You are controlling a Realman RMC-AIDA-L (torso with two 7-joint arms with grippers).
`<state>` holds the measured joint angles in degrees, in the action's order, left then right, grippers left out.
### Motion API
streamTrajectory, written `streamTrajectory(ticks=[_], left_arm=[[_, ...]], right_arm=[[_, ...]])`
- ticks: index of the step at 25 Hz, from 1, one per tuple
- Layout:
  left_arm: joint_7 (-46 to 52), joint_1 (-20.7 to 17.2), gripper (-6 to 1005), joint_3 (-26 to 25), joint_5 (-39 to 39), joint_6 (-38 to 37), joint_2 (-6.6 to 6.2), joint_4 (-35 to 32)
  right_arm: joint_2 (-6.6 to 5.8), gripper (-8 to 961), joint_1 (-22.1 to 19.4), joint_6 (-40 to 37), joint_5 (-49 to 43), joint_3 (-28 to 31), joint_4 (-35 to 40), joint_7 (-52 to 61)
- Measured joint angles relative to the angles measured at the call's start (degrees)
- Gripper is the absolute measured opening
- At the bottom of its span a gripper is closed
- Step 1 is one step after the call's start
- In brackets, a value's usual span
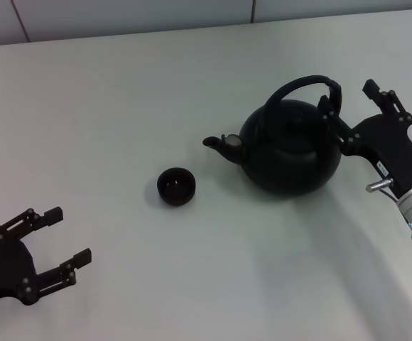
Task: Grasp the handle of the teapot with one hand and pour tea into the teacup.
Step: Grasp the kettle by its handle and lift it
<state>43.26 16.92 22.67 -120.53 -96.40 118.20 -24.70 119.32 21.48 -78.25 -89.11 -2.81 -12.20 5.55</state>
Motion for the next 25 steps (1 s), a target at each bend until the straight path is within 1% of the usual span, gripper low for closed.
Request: streamTrajectory(ticks=[6, 17, 20, 25], left_arm=[[0.1, 0.0, 813, 0.0, 0.4, -0.1, 0.0, 0.1], [0.1, 0.2, 812, 0.0, 0.4, 0.2, 0.0, 0.1], [0.1, 0.2, 812, 0.0, 0.4, 0.2, 0.0, 0.1], [0.1, 0.4, 812, 0.0, 0.4, 0.2, 0.0, 0.1]], right_arm=[[0.1, 752, 0.4, 0.7, -0.3, -0.3, -0.2, 0.0], [0.06, 528, 0.5, 0.8, -0.4, -0.6, -0.3, 0.1], [0.04, 289, 0.5, 0.7, -0.4, -0.6, -0.4, 0.1], [0.02, 94, 0.5, 0.6, -0.4, -0.4, -0.4, 0.1]])
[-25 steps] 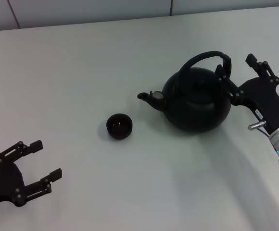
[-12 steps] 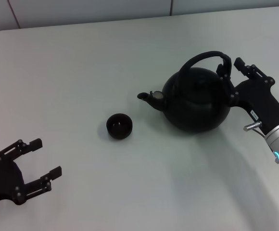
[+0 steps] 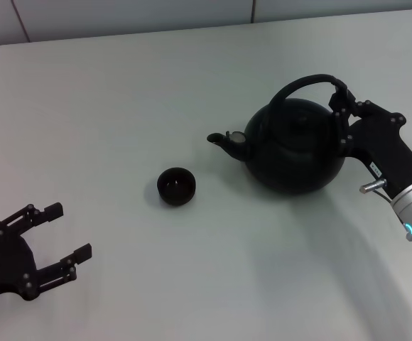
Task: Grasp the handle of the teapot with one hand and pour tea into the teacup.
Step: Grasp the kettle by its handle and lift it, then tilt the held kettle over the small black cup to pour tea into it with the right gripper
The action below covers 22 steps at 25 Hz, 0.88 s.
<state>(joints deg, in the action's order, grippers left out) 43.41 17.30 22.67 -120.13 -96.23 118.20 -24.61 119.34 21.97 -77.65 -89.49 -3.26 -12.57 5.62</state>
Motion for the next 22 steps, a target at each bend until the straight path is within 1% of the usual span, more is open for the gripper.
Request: streamTrajectory(ticks=[5, 10, 13, 14, 17, 22], left_arm=[[0.0, 0.0, 812, 0.0, 0.0, 0.0, 0.0, 0.0], [0.0, 0.0, 812, 0.0, 0.0, 0.0, 0.0, 0.0], [0.0, 0.0, 813, 0.0, 0.0, 0.1, 0.0, 0.0], [0.0, 0.0, 813, 0.0, 0.0, 0.1, 0.02, 0.0], [0.0, 0.1, 813, 0.0, 0.0, 0.1, 0.08, 0.0], [-0.2, 0.1, 813, 0.0, 0.0, 0.1, 0.13, 0.8]], right_arm=[[-0.01, 94, -0.1, -0.5, 0.0, 0.3, 0.0, 0.0], [-0.12, 95, 0.1, -3.8, 0.3, 0.3, 0.7, 1.4], [-0.26, 95, 1.0, -5.3, 0.3, 0.4, 2.7, 4.7], [-0.27, 95, 1.9, -5.5, 0.3, 0.4, 4.0, 6.6], [-0.27, 95, 2.9, -5.2, 0.2, 0.3, 4.8, 7.9], [-0.27, 95, 3.4, -5.0, 0.1, 0.1, 5.0, 8.1]])
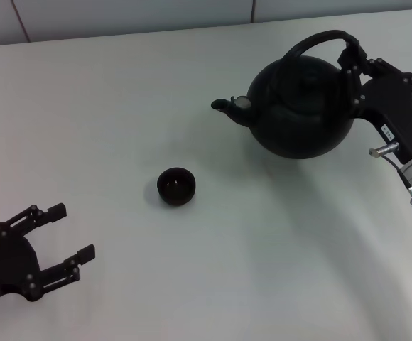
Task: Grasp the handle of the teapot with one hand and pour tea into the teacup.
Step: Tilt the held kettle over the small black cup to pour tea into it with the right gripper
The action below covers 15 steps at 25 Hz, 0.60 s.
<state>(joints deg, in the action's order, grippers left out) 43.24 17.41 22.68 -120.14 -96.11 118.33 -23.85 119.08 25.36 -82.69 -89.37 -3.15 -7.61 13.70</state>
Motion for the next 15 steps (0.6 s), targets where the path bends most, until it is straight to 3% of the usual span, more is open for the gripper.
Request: streamTrajectory(ticks=[8, 15], left_arm=[[-0.3, 0.1, 813, 0.0, 0.0, 0.1, -0.03, 0.6], [-0.3, 0.0, 813, 0.0, 0.0, 0.0, -0.04, 0.7]], right_arm=[[0.0, 95, 0.6, 0.1, -0.4, -0.5, 1.3, 1.6], [-0.02, 95, 3.8, 1.5, -8.7, -0.6, 10.6, 15.5]])
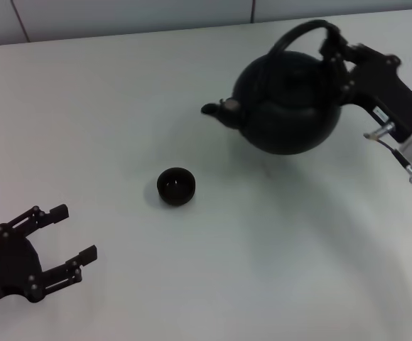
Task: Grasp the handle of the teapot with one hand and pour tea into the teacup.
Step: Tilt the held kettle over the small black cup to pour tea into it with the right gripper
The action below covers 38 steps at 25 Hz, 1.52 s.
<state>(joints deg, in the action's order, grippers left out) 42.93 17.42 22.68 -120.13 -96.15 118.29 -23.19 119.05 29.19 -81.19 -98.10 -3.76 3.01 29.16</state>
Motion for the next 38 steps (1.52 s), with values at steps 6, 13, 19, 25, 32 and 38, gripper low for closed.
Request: streamTrajectory(ticks=[6, 13, 19, 25, 32, 38], left_arm=[[0.0, 0.1, 812, 0.0, 0.5, -0.1, -0.01, 0.0], [0.0, 0.2, 812, 0.0, 1.3, -0.4, -0.01, 0.0], [0.0, 0.3, 813, 0.0, 1.4, -0.4, 0.0, 0.1], [0.0, 0.4, 812, 0.0, 1.4, -0.5, 0.08, 0.1], [0.0, 0.4, 812, 0.0, 1.4, -0.5, 0.08, 0.2], [0.0, 0.3, 812, 0.0, 1.6, -0.5, 0.08, 0.2]], right_arm=[[-0.24, 94, 5.0, 3.1, -8.1, 0.0, 4.0, 7.5], [0.0, 94, 7.5, 4.4, -10.4, -0.8, 3.6, 7.0], [-0.05, 94, 7.4, 4.5, -10.4, -1.3, 4.5, 7.0], [0.05, 94, 7.6, 5.4, -10.4, -4.7, 6.8, 4.4], [-0.07, 95, 8.3, 5.6, -10.4, -6.0, 7.2, -4.0], [-0.12, 95, 9.0, 5.3, -10.5, -6.4, 8.1, -6.4]])
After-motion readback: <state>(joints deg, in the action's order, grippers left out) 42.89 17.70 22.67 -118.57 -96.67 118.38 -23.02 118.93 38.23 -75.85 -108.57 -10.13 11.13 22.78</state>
